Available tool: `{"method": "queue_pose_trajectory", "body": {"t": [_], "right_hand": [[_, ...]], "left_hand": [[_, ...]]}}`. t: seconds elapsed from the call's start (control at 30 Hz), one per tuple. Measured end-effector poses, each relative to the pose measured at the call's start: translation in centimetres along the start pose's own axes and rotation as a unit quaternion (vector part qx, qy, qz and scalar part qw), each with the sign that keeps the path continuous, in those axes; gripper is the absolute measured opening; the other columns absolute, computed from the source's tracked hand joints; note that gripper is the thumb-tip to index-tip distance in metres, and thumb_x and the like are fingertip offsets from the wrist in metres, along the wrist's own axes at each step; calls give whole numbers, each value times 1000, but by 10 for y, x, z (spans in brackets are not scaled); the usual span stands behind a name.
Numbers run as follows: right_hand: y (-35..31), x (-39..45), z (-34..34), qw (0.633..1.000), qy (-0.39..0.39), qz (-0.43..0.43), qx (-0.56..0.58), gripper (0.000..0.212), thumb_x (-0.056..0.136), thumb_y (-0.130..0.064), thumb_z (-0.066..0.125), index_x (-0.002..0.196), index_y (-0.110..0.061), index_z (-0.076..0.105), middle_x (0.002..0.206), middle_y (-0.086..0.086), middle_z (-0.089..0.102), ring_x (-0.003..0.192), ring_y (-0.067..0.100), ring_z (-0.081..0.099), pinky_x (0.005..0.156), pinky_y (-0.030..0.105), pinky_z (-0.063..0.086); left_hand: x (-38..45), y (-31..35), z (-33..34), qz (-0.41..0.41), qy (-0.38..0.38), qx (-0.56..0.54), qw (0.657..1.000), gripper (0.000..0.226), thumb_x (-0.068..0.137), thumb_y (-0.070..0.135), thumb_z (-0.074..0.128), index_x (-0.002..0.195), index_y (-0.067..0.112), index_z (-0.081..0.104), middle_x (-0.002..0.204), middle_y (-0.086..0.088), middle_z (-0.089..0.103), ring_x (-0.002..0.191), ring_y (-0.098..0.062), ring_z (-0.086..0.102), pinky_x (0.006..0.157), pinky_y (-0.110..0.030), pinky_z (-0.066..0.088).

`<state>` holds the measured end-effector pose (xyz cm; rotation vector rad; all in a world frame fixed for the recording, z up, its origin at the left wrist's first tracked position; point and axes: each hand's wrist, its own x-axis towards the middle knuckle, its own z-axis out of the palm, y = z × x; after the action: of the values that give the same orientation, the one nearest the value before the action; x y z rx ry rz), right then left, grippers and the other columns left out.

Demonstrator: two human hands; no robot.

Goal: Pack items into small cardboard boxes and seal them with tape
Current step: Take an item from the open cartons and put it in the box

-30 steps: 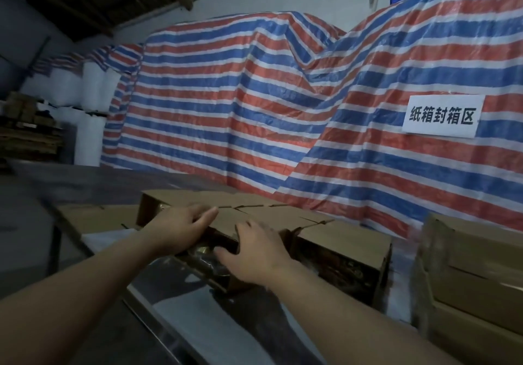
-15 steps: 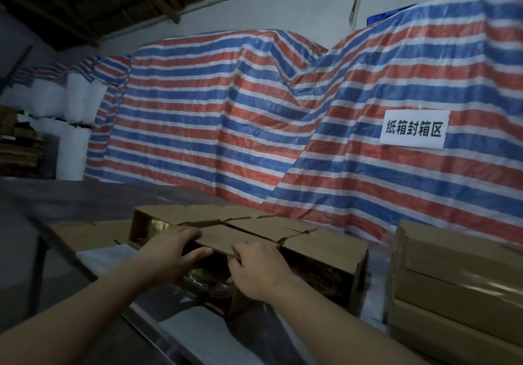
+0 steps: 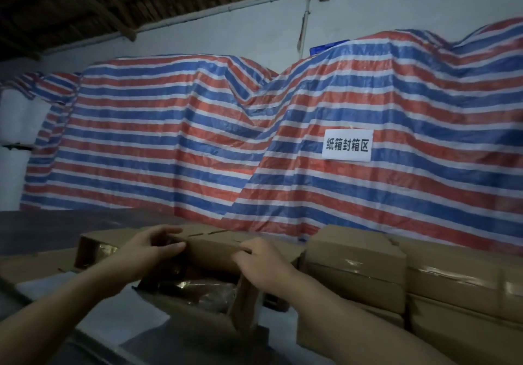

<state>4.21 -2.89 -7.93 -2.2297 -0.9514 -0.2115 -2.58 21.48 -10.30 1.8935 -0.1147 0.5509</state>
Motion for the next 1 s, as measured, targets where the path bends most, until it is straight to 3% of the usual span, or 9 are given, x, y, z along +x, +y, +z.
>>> {"method": "queue_pose_trajectory", "body": {"t": [0.1,0.2,0.3,0.33,0.4,0.5,0.67,0.8,1.0], "right_hand": [[1,-19,-29,998,33,35,42,30,95,-25,52,65,-25,55,52,-14,50,52,-1,49,62,28,43],[3,-41,-67,991,72,95,69,17,97,-24,56,83,-18,64,76,-5,61,73,9,60,66,25,48],[7,-78,-112,976,86,150,132,15,97,-24,57,86,-18,63,71,-2,66,67,11,64,58,21,48],[9,-93,-125,971,98,159,152,14,95,-24,57,86,-16,63,70,0,66,68,14,64,62,25,49],[17,-123,-152,957,138,186,172,14,91,-27,60,87,-14,61,79,8,63,79,23,63,74,35,51],[32,-164,-186,924,186,239,235,18,82,-29,65,85,-12,62,83,12,65,78,25,65,71,35,53],[66,-220,-216,878,225,281,314,21,84,-25,65,94,-7,67,70,9,73,55,20,70,51,25,56],[107,-252,-206,861,215,318,334,34,80,-32,65,102,-6,70,79,11,76,63,21,72,62,30,56],[133,-248,-197,851,227,267,392,31,80,-31,60,96,-7,68,73,9,73,60,18,70,57,29,53]], "left_hand": [[-10,17,6,-36,-74,-117,990,42,77,18,66,116,31,70,121,-7,65,108,-29,65,88,-45,55],[-8,48,38,-47,-92,-123,987,32,86,9,60,114,19,70,119,-9,66,103,-31,66,85,-39,53],[-10,80,84,-37,-96,-156,982,19,94,-9,50,97,5,62,97,-15,72,84,-22,69,74,-26,54],[-15,87,103,-37,-89,-193,976,10,92,2,58,101,5,63,95,-15,75,86,-25,72,76,-32,56],[-31,100,139,-57,-68,-244,966,30,85,36,67,106,15,68,94,-12,76,92,-31,72,77,-44,55],[-47,125,189,-52,-102,-305,946,44,90,59,51,93,25,78,91,-10,76,84,-27,74,68,-39,53],[-67,141,260,-36,-135,-338,931,61,87,68,41,102,20,75,96,-21,74,81,-28,73,66,-34,54],[-77,128,299,-51,-146,-361,920,61,86,62,41,110,14,71,93,-20,74,79,-27,74,68,-36,51],[-65,111,315,-92,-122,-426,892,63,101,56,29,107,14,75,93,-21,74,76,-29,74,68,-38,49]]}}
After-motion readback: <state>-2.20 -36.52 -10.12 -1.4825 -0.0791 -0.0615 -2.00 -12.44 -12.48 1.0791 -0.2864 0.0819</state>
